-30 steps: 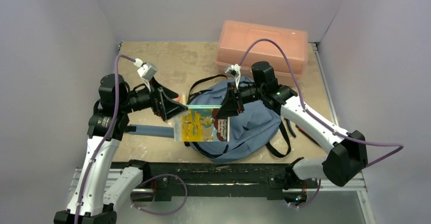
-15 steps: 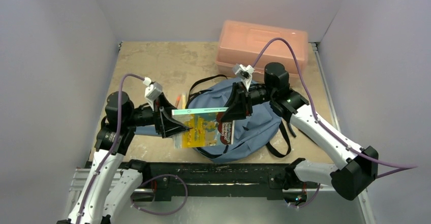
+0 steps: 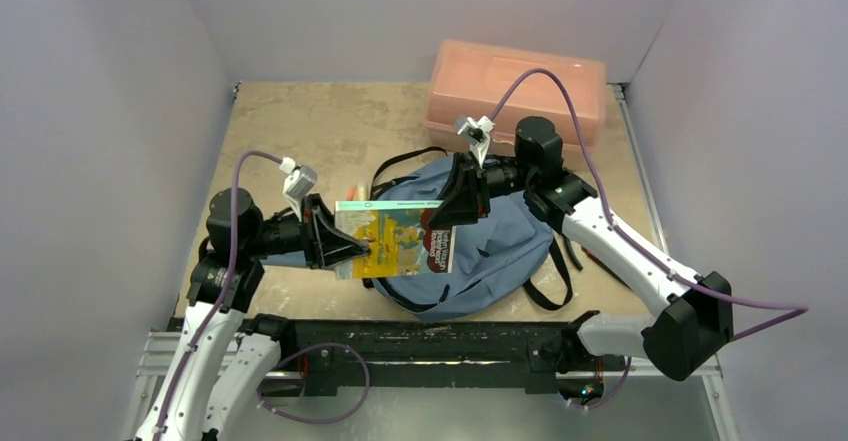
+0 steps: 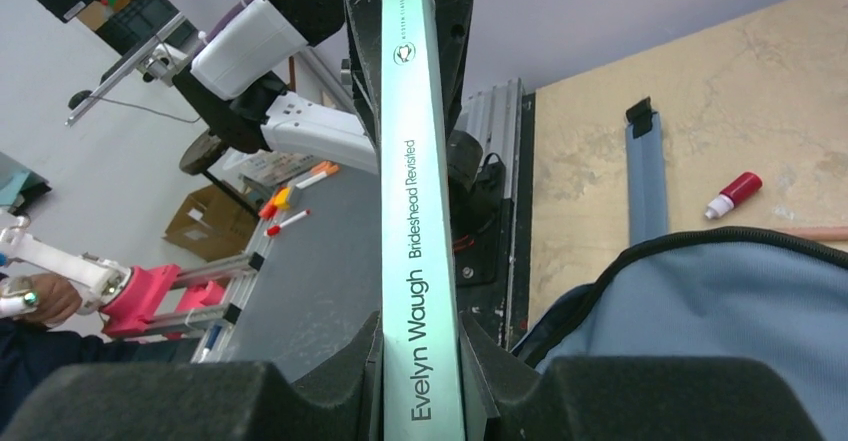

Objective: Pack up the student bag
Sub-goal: Pick up the book from the center of the board, then place the book in the student bag.

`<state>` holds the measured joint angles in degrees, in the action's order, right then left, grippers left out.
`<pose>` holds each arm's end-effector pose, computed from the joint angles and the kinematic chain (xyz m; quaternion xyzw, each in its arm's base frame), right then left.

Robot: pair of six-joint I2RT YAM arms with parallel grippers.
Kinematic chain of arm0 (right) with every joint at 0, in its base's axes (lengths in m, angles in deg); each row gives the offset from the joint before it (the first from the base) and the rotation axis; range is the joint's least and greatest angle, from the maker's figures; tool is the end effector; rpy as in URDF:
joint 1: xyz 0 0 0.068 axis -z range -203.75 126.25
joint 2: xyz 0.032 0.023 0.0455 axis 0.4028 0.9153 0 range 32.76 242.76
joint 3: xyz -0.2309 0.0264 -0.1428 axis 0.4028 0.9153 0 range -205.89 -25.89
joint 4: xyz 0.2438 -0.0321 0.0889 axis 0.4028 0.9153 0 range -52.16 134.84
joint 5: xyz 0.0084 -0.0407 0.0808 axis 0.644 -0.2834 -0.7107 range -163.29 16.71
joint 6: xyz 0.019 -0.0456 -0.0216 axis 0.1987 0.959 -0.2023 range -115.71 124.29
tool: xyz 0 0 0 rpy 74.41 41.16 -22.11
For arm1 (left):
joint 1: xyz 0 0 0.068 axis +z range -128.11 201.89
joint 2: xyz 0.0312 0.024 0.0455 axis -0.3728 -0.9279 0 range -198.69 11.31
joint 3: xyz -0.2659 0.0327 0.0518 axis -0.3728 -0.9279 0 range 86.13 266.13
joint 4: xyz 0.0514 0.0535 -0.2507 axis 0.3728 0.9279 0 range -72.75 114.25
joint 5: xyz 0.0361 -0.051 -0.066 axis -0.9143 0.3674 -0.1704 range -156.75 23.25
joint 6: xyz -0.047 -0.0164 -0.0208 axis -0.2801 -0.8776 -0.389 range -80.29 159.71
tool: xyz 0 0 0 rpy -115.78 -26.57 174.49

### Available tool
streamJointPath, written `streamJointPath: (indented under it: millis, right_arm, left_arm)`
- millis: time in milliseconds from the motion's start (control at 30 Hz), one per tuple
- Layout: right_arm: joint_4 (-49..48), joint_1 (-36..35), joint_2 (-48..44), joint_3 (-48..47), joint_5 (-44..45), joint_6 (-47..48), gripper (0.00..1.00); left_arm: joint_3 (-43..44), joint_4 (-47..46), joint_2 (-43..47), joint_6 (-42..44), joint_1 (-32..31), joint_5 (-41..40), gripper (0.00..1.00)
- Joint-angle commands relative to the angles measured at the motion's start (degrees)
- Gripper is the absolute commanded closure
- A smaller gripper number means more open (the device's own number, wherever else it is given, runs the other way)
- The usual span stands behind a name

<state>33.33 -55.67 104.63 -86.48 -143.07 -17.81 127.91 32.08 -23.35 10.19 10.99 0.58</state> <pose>0.2163 0.1741 0.3651 -0.4310 0.5785 0.6284 0.2911 0.1170 -0.0560 0.3418 0.2585 0.6775 -0.5809 0.3697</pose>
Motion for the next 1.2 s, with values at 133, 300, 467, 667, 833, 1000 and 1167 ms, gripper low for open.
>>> streamJointPath:
  millis: [133, 300, 467, 667, 833, 1000, 1167]
  right_arm:
    - [12.8, 0.5, 0.7, -8.2, 28.3, 4.8, 0.37]
    - [15.3, 0.5, 0.5, -4.0, 50.3, 0.8, 0.05]
    - [14.8, -8.7, 4.4, -2.9, 58.5, -1.0, 0.04]
    - [15.4, -23.4, 14.0, -7.7, 78.6, -4.9, 0.01]
    - [21.0, -31.9, 24.3, -18.3, 90.9, -4.2, 0.01]
    - [25.3, -35.4, 31.4, -25.3, 99.0, -4.9, 0.01]
    - [33.6, -37.4, 36.5, -31.0, 109.9, -5.9, 0.11]
  left_arm:
    - [14.3, 26.6, -1.9, 5.6, -0.1, -37.9, 1.0]
    - [21.5, 35.6, 3.7, 0.0, -0.2, -74.5, 1.0]
    - [22.7, 38.0, 8.2, -1.9, -0.1, -89.0, 1.0]
    - [21.3, 41.3, 8.2, -3.4, -0.2, -92.3, 1.0]
    - [20.3, 41.6, 8.0, -3.4, -0.2, -90.5, 1.0]
    - [19.1, 42.2, 8.4, -4.2, -0.1, -88.7, 1.0]
    - [18.2, 42.1, 8.9, -4.4, -0.2, -86.8, 1.0]
